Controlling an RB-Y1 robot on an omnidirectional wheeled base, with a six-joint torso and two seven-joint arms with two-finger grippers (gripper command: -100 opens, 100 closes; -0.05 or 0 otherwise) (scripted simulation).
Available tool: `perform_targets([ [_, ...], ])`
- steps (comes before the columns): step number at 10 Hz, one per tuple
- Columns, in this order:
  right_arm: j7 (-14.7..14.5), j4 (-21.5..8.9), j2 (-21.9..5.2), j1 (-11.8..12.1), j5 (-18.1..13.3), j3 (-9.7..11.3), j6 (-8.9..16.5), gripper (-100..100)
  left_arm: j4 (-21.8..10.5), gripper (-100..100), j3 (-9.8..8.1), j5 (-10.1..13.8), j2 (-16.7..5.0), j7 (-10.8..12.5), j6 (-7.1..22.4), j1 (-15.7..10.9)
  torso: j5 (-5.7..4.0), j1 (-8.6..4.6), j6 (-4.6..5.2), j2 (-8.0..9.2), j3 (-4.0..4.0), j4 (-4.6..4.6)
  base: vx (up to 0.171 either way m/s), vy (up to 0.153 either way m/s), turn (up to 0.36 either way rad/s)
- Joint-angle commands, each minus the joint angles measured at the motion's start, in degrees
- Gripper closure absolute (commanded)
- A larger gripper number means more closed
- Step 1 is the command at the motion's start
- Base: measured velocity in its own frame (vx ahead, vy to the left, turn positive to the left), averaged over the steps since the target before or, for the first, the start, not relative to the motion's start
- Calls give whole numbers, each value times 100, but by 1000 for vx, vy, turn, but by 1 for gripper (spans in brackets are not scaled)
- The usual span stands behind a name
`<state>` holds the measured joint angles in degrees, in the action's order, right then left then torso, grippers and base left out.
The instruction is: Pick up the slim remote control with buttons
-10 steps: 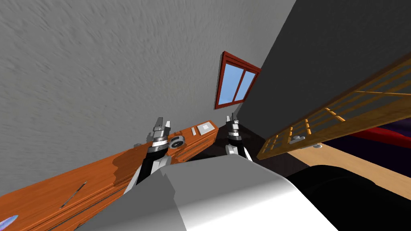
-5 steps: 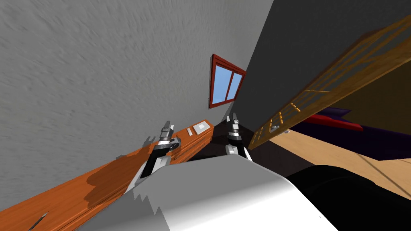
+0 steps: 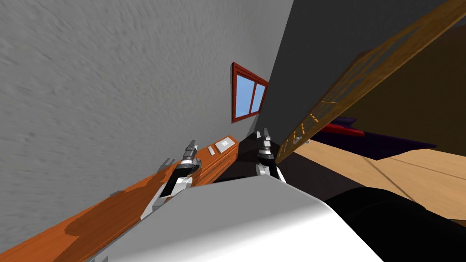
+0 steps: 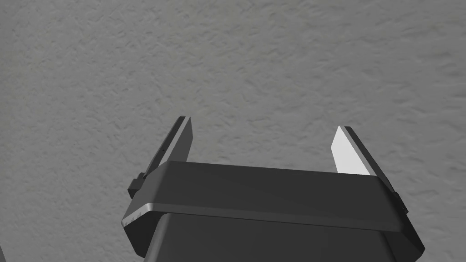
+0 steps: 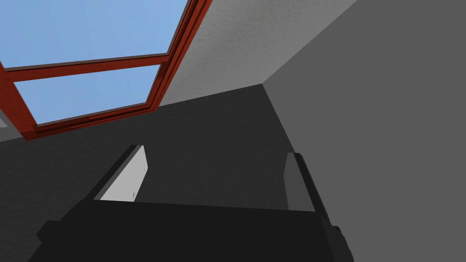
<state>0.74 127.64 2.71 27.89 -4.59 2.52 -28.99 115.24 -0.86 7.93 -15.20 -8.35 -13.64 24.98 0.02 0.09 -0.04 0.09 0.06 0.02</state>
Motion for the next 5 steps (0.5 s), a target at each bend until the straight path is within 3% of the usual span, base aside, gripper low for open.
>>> perform_targets([
  [1, 0, 0, 0, 0, 0, 0, 0, 0, -286, -100, -53, 157, -176, -93, 249, -174, 0, 0, 0, 0, 0, 0, -24, 0, -300],
  [4, 0, 0, 0, -1, 0, 1, 0, 0, -742, -100, -94, 302, -327, -180, 459, -266, 0, 0, 5, -3, -2, -1, -22, 4, -194],
  [5, 0, 0, 0, 0, 0, 0, 0, 0, -977, -100, -137, 454, -475, -275, 677, -360, 0, 1, -2, -2, -2, -1, -22, 1, -287],
])
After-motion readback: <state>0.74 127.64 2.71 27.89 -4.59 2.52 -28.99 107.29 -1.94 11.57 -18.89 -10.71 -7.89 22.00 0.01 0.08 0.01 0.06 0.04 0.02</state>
